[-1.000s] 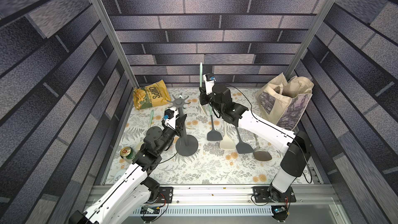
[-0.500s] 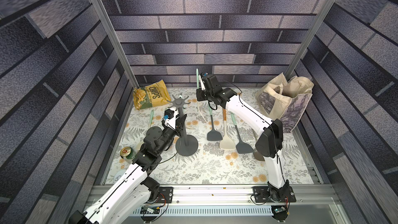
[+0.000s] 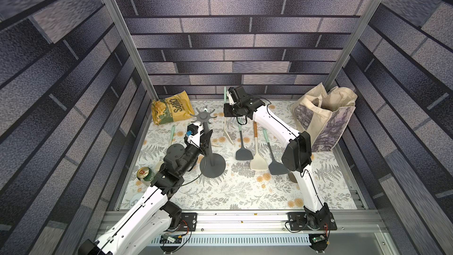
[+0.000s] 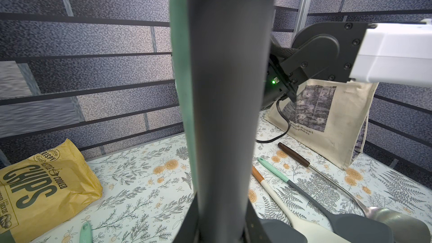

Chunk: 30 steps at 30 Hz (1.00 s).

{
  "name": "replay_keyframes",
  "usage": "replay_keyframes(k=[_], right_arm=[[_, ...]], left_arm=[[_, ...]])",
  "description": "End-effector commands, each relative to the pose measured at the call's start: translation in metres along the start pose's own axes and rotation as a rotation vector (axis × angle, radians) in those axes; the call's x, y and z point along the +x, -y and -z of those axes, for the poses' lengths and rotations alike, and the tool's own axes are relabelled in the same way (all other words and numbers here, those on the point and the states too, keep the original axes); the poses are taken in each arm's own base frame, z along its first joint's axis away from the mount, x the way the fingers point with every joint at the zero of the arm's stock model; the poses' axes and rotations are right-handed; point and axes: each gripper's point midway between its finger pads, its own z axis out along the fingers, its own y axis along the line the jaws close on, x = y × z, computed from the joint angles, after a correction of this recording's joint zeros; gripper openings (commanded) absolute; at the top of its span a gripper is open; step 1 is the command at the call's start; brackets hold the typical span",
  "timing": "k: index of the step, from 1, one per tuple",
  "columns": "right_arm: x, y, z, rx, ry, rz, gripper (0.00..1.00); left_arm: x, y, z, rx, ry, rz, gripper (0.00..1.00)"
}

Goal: Take the spatula off the kitchen utensil rack
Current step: Place the spatula at the center of the board.

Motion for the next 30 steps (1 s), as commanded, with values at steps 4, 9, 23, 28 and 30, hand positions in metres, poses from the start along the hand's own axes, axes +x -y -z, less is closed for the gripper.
replay_keyframes(k=[4, 9, 23, 28, 30], right_arm=[[0.020, 0.011, -0.040, -0.025, -0.064, -0.069, 0.00], [0.036, 0.026, -0.062, 0.024, -0.098, -0.075, 0.00], [0.052, 0.056, -0.105, 0.092, -0.042, -0.156, 0.00], [0.049, 0.063, -0.112, 0.132, -0.020, -0.165, 0.00], [0.048, 0.069, -0.113, 0.170, -0.023, -0.139, 0.00]], left_arm=[[0.020, -0.003, -0.003, -0.017, -0.090, -0.012, 0.10], [0.021, -0.003, -0.003, -0.020, -0.095, -0.013, 0.11], [0.025, -0.004, -0.003, -0.024, -0.104, -0.018, 0.11], [0.026, -0.005, -0.002, -0.031, -0.108, -0.017, 0.12], [0.027, -0.005, -0.002, -0.031, -0.107, -0.015, 0.12]])
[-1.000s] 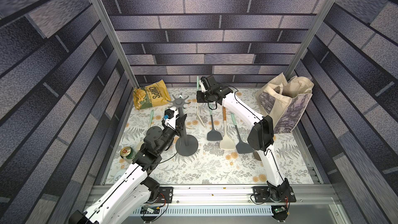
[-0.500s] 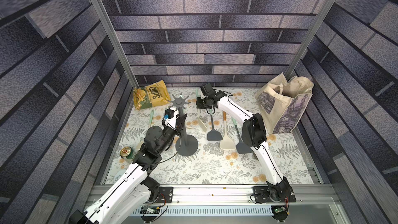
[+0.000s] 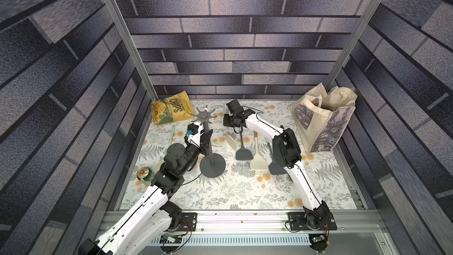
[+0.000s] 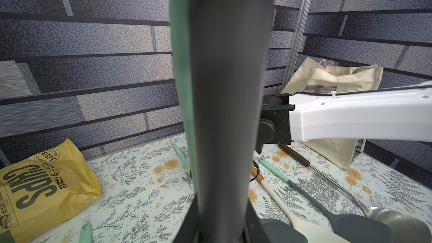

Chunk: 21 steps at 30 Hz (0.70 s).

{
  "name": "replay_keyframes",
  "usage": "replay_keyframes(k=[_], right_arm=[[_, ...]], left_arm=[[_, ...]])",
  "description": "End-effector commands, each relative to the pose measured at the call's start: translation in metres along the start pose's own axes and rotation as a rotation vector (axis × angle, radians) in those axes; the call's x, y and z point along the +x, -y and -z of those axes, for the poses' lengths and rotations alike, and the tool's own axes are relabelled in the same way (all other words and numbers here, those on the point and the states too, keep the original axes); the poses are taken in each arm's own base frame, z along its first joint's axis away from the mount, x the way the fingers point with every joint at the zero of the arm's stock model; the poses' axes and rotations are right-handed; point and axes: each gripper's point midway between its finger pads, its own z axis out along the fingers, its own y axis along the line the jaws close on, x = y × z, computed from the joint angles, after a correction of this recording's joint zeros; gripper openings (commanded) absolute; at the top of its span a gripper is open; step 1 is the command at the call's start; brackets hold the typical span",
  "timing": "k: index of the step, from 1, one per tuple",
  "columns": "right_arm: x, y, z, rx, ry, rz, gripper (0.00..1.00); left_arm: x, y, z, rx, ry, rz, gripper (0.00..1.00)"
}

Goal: Take the spatula off the kitchen utensil rack
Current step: Place the spatula at the center of the board.

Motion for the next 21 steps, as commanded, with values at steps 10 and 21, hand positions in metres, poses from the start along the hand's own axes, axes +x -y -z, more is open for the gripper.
replay_keyframes(k=[10, 21], right_arm=[[0.009, 0.028, -0.032, 0.141, -0.013, 0.046, 0.00], [0.023, 0.030, -0.047, 0.169, -0.025, 0.044, 0.15]], left_arm=[[0.032, -0.004, -0.006, -0.024, -0.117, -0.012, 0.12], [0.034, -0.004, -0.008, -0.024, -0.125, -0.010, 0.12]])
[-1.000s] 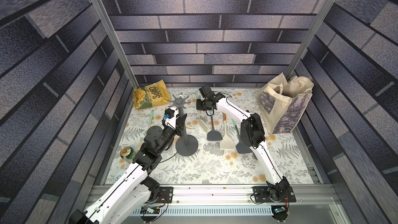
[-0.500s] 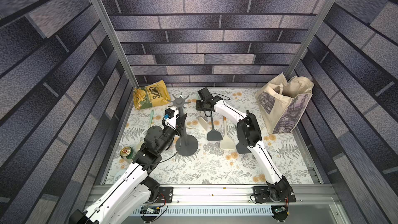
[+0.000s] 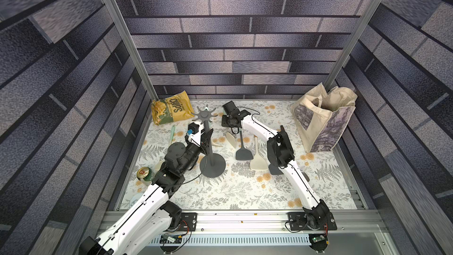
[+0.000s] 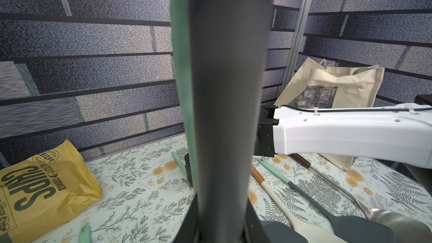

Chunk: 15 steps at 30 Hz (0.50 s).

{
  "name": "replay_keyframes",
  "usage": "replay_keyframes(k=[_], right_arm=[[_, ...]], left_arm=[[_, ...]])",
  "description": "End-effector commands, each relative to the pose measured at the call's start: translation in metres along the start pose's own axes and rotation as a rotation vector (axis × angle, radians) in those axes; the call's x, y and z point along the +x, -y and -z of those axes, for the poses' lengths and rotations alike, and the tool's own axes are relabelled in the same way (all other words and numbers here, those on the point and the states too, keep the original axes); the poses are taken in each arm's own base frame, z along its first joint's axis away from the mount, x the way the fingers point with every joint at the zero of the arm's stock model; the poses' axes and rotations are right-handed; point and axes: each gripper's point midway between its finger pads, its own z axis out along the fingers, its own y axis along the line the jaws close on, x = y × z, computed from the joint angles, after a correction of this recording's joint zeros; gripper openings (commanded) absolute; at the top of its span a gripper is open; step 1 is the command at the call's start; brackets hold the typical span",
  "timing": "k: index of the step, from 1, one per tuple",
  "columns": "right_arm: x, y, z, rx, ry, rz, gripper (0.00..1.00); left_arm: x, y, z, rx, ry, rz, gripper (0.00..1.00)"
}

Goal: Take the spatula off the kitchen utensil rack
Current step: Place the spatula at the center of the board.

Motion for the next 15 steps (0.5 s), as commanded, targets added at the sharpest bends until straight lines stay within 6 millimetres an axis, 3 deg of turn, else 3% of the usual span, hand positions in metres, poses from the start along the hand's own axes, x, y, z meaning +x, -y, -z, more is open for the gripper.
replay_keyframes(k=[1, 6, 15], right_arm=[[0.027, 0.016, -0.023, 0.063, -0.058, 0.018, 0.17], [0.028, 0.008, -0.022, 0.024, -0.070, 0.006, 0.27], [0.040, 0.007, -0.029, 0.000, -0.112, -0.004, 0.26]], left_arm=[[0.033, -0.004, -0.004, -0.023, -0.123, -0.010, 0.12], [0.033, -0.005, -0.005, -0.025, -0.124, -0.010, 0.12], [0.034, -0.005, -0.005, -0.027, -0.127, -0.008, 0.12]])
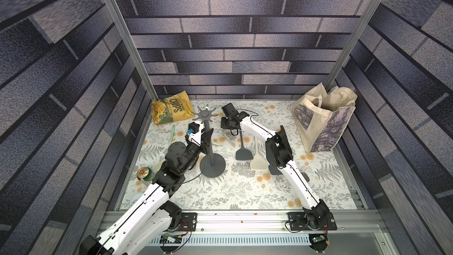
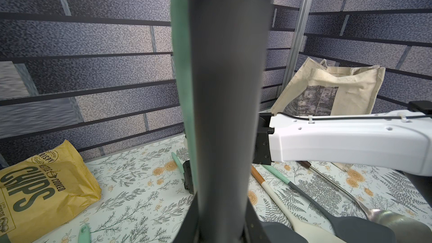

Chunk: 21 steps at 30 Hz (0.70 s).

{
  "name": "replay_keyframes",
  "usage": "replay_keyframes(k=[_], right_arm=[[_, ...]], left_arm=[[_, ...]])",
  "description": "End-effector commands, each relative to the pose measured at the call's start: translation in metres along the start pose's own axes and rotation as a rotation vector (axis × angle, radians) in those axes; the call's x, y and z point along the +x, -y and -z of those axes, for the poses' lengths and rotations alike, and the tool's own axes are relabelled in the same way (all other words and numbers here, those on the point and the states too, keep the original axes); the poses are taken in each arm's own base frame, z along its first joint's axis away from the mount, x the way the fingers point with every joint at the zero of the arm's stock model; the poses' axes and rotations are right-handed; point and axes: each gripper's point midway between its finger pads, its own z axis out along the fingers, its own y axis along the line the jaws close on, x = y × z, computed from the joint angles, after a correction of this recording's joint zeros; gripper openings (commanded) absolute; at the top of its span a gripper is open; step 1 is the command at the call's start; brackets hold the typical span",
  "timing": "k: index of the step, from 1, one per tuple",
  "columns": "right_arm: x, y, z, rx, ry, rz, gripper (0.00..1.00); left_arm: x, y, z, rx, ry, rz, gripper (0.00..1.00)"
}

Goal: Take the spatula off the kitchen utensil rack
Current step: Place the spatula at the center of the board.

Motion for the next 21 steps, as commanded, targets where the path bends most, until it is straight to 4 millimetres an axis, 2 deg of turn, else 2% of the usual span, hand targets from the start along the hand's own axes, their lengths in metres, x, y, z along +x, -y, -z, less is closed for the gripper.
replay_keyframes(k=[1, 10, 11, 14, 15, 19, 21], right_arm=[[0.025, 0.011, -0.018, 0.024, -0.076, -0.007, 0.26], [0.029, 0.004, -0.019, -0.013, -0.093, -0.019, 0.32], [0.029, 0.005, -0.020, -0.012, -0.092, -0.019, 0.30], [0.034, 0.008, -0.025, -0.006, -0.104, -0.017, 0.13], [0.036, 0.009, -0.026, -0.005, -0.109, -0.015, 0.10], [0.041, 0.012, -0.029, 0.007, -0.124, 0.005, 0.01], [0.042, 0.017, -0.027, 0.028, -0.130, 0.023, 0.01]], left_arm=[[0.034, -0.005, -0.002, -0.027, -0.125, -0.008, 0.12], [0.035, -0.004, -0.002, -0.024, -0.128, -0.010, 0.12], [0.035, -0.004, -0.002, -0.023, -0.128, -0.010, 0.10], [0.035, -0.004, -0.002, -0.020, -0.128, -0.010, 0.10], [0.035, -0.004, -0.002, -0.020, -0.128, -0.011, 0.10], [0.033, -0.004, -0.002, -0.021, -0.126, -0.015, 0.10], [0.032, -0.004, -0.001, -0.021, -0.125, -0.018, 0.10]])
